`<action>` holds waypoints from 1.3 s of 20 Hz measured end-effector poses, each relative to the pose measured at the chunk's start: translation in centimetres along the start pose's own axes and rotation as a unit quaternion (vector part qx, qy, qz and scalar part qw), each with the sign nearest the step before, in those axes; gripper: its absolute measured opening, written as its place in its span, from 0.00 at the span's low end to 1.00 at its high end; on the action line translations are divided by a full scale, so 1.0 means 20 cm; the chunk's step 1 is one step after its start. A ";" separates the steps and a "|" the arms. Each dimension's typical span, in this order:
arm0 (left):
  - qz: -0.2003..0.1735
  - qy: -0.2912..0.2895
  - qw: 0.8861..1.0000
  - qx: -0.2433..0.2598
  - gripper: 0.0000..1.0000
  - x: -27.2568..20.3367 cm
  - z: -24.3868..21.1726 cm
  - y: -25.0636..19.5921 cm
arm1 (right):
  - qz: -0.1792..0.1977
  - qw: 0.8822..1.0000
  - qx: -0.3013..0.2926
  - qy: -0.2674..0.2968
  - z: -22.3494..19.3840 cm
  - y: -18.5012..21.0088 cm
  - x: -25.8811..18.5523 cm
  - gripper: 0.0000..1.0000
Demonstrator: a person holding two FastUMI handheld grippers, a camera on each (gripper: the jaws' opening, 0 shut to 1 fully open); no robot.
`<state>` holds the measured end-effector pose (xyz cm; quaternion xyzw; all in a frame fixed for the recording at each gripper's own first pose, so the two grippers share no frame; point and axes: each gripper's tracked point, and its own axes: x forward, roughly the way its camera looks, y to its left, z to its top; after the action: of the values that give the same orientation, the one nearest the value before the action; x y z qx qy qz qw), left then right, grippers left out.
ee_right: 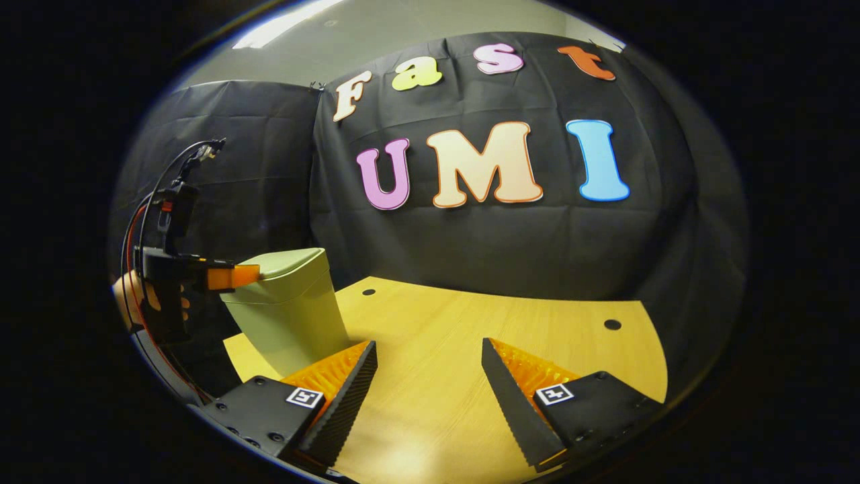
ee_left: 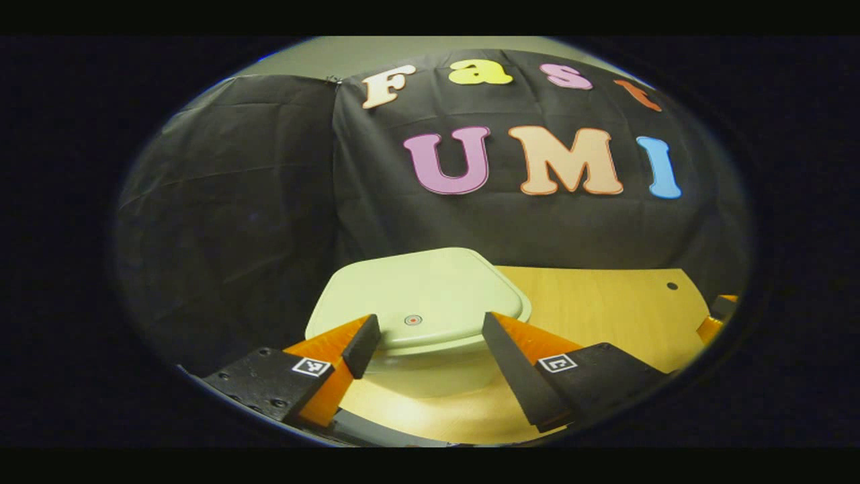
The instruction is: Press the lid of the desktop garbage bin to open it, pick up the crumpled paper on the desktop and throw it into the bin, then pick up the pop can on the desktop and drop it into the bin, and finally close the garbage bin lid.
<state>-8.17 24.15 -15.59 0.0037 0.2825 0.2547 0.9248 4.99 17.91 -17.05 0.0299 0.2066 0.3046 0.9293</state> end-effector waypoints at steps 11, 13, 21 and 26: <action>-0.076 0.047 0.995 -0.050 0.96 0.02 0.00 -0.02 | -0.001 1.000 0.003 -0.026 0.05 0.04 0.01 0.97; -0.082 0.038 0.994 -0.067 0.95 0.02 0.01 -0.01 | -0.004 1.000 0.001 -0.018 0.03 0.02 0.02 0.97; -0.057 0.049 0.996 -0.053 0.92 0.09 -0.01 0.00 | -0.006 1.000 0.007 -0.014 0.06 0.01 0.09 0.97; -0.100 0.028 0.994 -0.044 0.92 0.07 0.01 -0.05 | -0.007 1.000 0.003 -0.028 0.11 0.00 0.08 0.97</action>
<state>-6.59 23.87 -16.29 -0.0722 0.2959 0.1725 0.9367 7.03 19.09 -15.63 0.0397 0.1820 0.2967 0.9366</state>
